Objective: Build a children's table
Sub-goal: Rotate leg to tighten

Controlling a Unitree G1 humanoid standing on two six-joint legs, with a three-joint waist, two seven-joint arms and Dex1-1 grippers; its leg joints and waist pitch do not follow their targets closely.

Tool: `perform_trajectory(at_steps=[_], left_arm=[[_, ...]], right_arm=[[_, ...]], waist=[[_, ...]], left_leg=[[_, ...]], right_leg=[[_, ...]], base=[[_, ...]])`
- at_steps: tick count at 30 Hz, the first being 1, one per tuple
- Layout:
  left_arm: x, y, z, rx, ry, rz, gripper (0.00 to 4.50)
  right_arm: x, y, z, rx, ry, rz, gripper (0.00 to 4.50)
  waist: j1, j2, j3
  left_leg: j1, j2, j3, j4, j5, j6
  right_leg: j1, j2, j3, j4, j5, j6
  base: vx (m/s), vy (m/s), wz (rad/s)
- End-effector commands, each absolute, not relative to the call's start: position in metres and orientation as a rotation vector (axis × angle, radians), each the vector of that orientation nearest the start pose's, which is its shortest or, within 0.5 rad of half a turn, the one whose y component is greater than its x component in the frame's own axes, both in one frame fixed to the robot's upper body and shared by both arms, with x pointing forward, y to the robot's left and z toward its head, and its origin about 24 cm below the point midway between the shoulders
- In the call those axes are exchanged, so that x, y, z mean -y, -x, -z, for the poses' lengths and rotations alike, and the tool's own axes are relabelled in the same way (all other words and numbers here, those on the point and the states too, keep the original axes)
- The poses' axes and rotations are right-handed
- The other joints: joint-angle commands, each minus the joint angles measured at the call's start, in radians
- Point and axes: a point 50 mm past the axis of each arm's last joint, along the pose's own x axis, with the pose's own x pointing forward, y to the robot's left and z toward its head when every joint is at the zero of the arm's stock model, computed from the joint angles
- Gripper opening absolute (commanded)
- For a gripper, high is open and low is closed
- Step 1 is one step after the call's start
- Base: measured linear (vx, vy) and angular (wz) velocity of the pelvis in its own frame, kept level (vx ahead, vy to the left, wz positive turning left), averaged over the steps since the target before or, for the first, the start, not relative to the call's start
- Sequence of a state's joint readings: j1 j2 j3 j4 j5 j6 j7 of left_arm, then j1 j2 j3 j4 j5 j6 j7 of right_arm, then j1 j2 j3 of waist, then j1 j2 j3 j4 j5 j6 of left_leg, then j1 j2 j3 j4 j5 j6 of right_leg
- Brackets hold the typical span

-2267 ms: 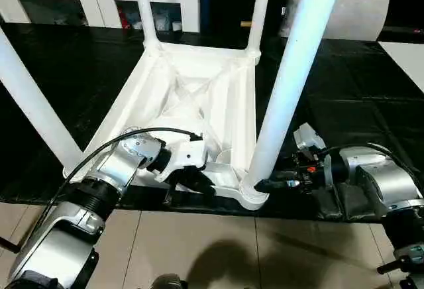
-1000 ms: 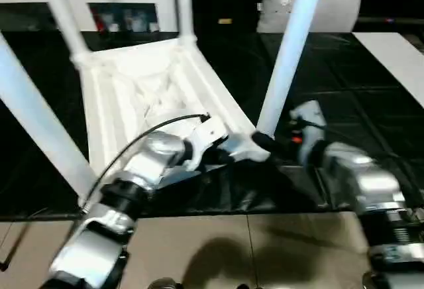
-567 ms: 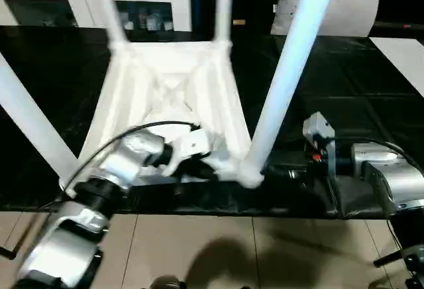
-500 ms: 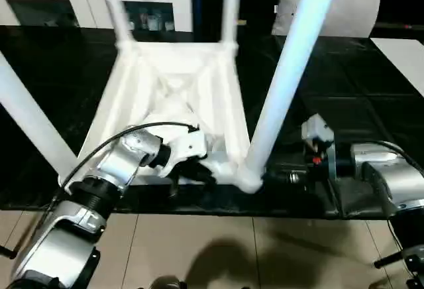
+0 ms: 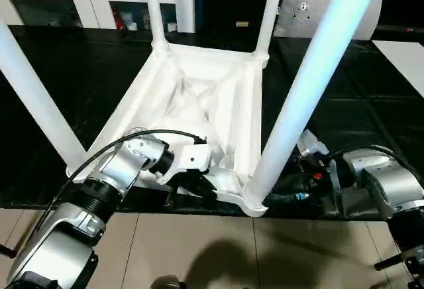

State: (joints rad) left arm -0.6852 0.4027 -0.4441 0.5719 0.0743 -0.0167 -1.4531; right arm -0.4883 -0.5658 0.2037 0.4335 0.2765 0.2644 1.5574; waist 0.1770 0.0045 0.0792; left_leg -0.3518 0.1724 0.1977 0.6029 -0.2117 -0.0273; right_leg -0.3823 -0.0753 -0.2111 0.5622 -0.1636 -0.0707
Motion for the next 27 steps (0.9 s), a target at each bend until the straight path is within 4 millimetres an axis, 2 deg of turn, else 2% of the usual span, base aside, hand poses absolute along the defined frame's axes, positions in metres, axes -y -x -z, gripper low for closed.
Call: perform_trajectory(at_steps=[1, 3, 7, 8, 11, 12, 13, 14, 15, 16, 17, 20, 22, 24, 27], left_arm=[[-0.107, -0.304, -0.062, -0.500, -0.681, 1.749, 0.00], [-0.108, -0.304, -0.062, -0.501, -0.680, 1.749, 0.00], [-0.109, -0.304, -0.061, -0.504, -0.671, 1.749, 0.00], [-0.109, -0.303, -0.061, -0.504, -0.669, 1.749, 0.00], [-0.110, -0.304, -0.061, -0.504, -0.666, 1.747, 0.00], [-0.110, -0.304, -0.061, -0.503, -0.663, 1.746, 0.00], [-0.109, -0.305, -0.062, -0.495, -0.654, 1.732, 0.00], [-0.109, -0.306, -0.063, -0.491, -0.652, 1.722, 0.00], [-0.109, -0.307, -0.063, -0.487, -0.653, 1.709, 0.00], [-0.110, -0.309, -0.064, -0.482, -0.654, 1.685, 0.00], [-0.110, -0.310, -0.064, -0.479, -0.654, 1.671, 0.00], [-0.113, -0.312, -0.064, -0.478, -0.635, 1.636, 0.00], [-0.113, -0.312, -0.064, -0.480, -0.637, 1.634, 0.00], [-0.114, -0.312, -0.063, -0.483, -0.640, 1.631, 0.00], [-0.115, -0.313, -0.063, -0.484, -0.641, 1.630, 0.00]], right_arm=[[0.187, -0.289, -0.073, -0.470, 0.098, -1.555, 3.00], [0.187, -0.289, -0.069, -0.469, 0.084, -1.556, 2.72], [0.187, -0.288, -0.061, -0.465, 0.068, -1.555, 2.49], [0.188, -0.287, -0.058, -0.461, 0.065, -1.554, 2.32], [0.190, -0.287, -0.055, -0.452, 0.071, -1.543, 2.20], [0.191, -0.288, -0.054, -0.438, 0.092, -1.528, 2.20], [0.195, -0.296, -0.059, -0.394, 0.067, -1.437, 2.20], [0.197, -0.300, -0.061, -0.380, 0.043, -1.397, 2.66], [0.199, -0.304, -0.064, -0.370, 0.029, -1.369, 2.77], [0.202, -0.306, -0.068, -0.353, 0.029, -1.350, 2.76], [0.204, -0.307, -0.070, -0.343, 0.034, -1.345, 2.76], [0.211, -0.307, -0.088, -0.323, 0.059, -1.361, 3.23], [0.212, -0.306, -0.091, -0.324, 0.064, -1.375, 3.29], [0.211, -0.303, -0.095, -0.324, 0.084, -1.407, 3.56], [0.208, -0.302, -0.097, -0.320, 0.084, -1.431, 3.77]], waist=[[-0.004, -0.009, -0.092], [-0.005, -0.009, -0.093], [-0.005, -0.009, -0.094], [-0.006, -0.010, -0.093], [-0.008, -0.009, -0.090], [-0.009, -0.007, -0.088], [-0.010, -0.008, -0.087], [-0.012, -0.009, -0.088], [-0.014, -0.009, -0.087], [-0.016, -0.006, -0.085], [-0.018, -0.007, -0.085], [-0.022, -0.012, -0.081], [-0.024, -0.013, -0.081], [-0.024, -0.012, -0.080], [-0.022, -0.011, -0.084]], left_leg=[[0.010, 0.098, -0.046, -0.061, -0.063, 0.079], [0.009, 0.099, -0.047, -0.060, -0.059, 0.080], [0.009, 0.100, -0.047, -0.060, -0.056, 0.082], [0.008, 0.099, -0.046, -0.060, -0.064, 0.082], [0.011, 0.099, -0.045, -0.062, -0.083, 0.077], [0.011, 0.098, -0.046, -0.063, -0.088, 0.075], [0.012, 0.098, -0.045, -0.063, -0.095, 0.072], [0.012, 0.098, -0.046, -0.064, -0.099, 0.073], [0.011, 0.097, -0.046, -0.063, -0.102, 0.073], [0.013, 0.097, -0.047, -0.065, -0.107, 0.069], [0.012, 0.097, -0.048, -0.065, -0.107, 0.067], [0.011, 0.093, -0.046, -0.064, -0.121, 0.067], [0.012, 0.091, -0.046, -0.064, -0.118, 0.072], [0.009, 0.086, -0.044, -0.062, -0.112, 0.080], [0.009, 0.091, -0.046, -0.062, -0.094, 0.090]], right_leg=[[0.061, -0.129, 0.098, -0.067, -0.292, -0.010], [0.060, -0.130, 0.099, -0.065, -0.280, -0.017], [0.060, -0.131, 0.100, -0.062, -0.266, -0.028], [0.061, -0.132, 0.100, -0.063, -0.274, -0.027], [0.059, -0.132, 0.098, -0.070, -0.305, -0.023], [0.059, -0.130, 0.098, -0.071, -0.312, -0.021], [0.059, -0.130, 0.099, -0.074, -0.320, -0.019], [0.060, -0.130, 0.098, -0.074, -0.321, -0.021], [0.061, -0.129, 0.097, -0.075, -0.326, -0.021], [0.059, -0.128, 0.096, -0.078, -0.337, -0.019], [0.060, -0.127, 0.094, -0.078, -0.340, -0.019], [0.062, -0.126, 0.095, -0.084, -0.369, 0.003], [0.060, -0.123, 0.095, -0.083, -0.373, 0.012], [0.061, -0.121, 0.094, -0.084, -0.374, 0.020], [0.060, -0.120, 0.094, -0.077, -0.336, 0.007]], base=[[0.000, 0.000, 0.00], [0.000, 0.000, 0.00], [0.000, 0.000, 0.00], [0.000, 0.000, 0.00], [0.000, 0.000, 0.00], [0.000, 0.000, 0.00], [0.000, 0.000, 0.00], [0.000, 0.000, 0.00], [0.000, 0.000, 0.00], [0.000, 0.000, 0.00], [0.000, 0.000, 0.00], [0.000, 0.000, 0.00], [0.000, 0.000, 0.00], [0.000, 0.000, 0.00], [0.000, 0.000, 0.00]])
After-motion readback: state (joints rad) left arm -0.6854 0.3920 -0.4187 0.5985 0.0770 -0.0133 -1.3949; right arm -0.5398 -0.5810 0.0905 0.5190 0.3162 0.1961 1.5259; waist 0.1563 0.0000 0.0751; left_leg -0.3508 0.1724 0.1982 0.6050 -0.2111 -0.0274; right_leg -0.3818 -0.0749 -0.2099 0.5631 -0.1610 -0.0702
